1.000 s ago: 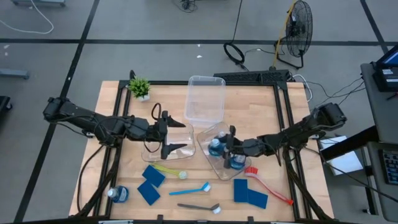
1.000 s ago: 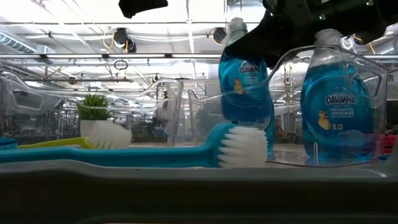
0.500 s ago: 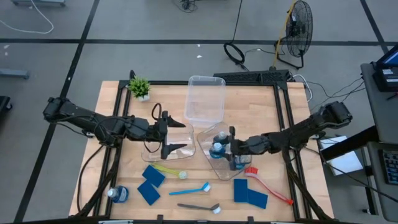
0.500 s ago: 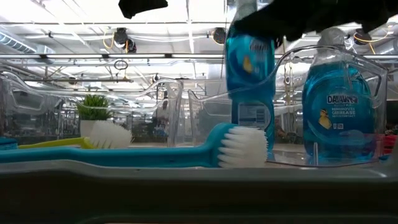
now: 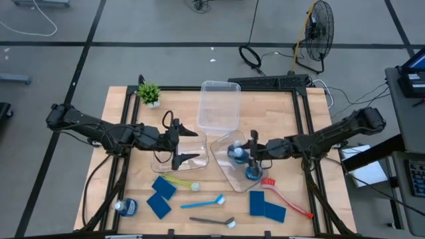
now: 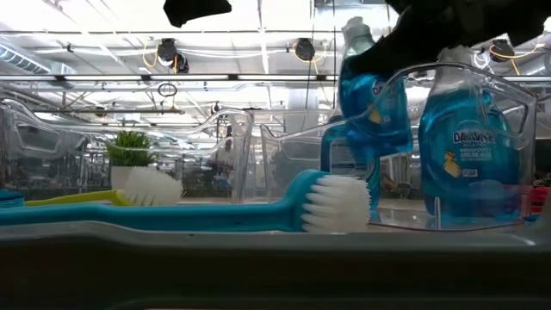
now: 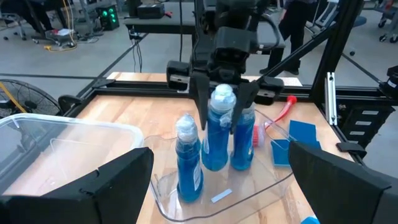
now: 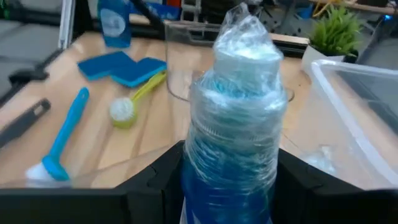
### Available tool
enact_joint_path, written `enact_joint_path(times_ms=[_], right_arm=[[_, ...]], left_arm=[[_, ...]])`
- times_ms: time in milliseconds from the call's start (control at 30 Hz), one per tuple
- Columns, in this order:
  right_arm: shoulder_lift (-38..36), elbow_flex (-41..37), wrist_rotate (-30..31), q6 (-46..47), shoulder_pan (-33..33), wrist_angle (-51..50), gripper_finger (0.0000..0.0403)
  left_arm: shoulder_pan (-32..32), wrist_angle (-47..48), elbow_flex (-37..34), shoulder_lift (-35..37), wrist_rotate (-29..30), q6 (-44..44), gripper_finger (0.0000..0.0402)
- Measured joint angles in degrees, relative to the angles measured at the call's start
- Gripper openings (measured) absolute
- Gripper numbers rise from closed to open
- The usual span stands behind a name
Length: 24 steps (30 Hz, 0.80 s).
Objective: Pick & Place Kitchen Sink Supplies
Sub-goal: Put the blue soap dispenser into the right transparent bin
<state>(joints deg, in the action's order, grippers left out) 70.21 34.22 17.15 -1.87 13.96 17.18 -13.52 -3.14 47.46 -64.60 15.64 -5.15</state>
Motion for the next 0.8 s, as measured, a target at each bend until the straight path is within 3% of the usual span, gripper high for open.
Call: enact_joint_path(times_ms=[300, 467, 667, 800], right_arm=[[0.66, -8.05, -10.22, 3.30, -2.59, 18.65, 0.0158], [0.73, -8.72, -15.66, 2.20, -2.17, 25.99, 0.0158], [0.34, -4.77, -19.77, 0.33, -1.48, 26.35, 0.0158], [0.44, -1.88, -22.05, -2.15, -1.51, 21.24, 0.0158]], left_arm=[[0.00, 0.06, 0.00, 0.00, 0.00, -0.15, 0.0377], [0.00, 0.13, 0.00, 0.00, 0.00, -0.17, 0.0376], [0.00, 0.10, 0.00, 0.00, 0.00, -0.45, 0.0377], [0.00, 0.11, 0.00, 0.00, -0.02, -1.09, 0.0376]])
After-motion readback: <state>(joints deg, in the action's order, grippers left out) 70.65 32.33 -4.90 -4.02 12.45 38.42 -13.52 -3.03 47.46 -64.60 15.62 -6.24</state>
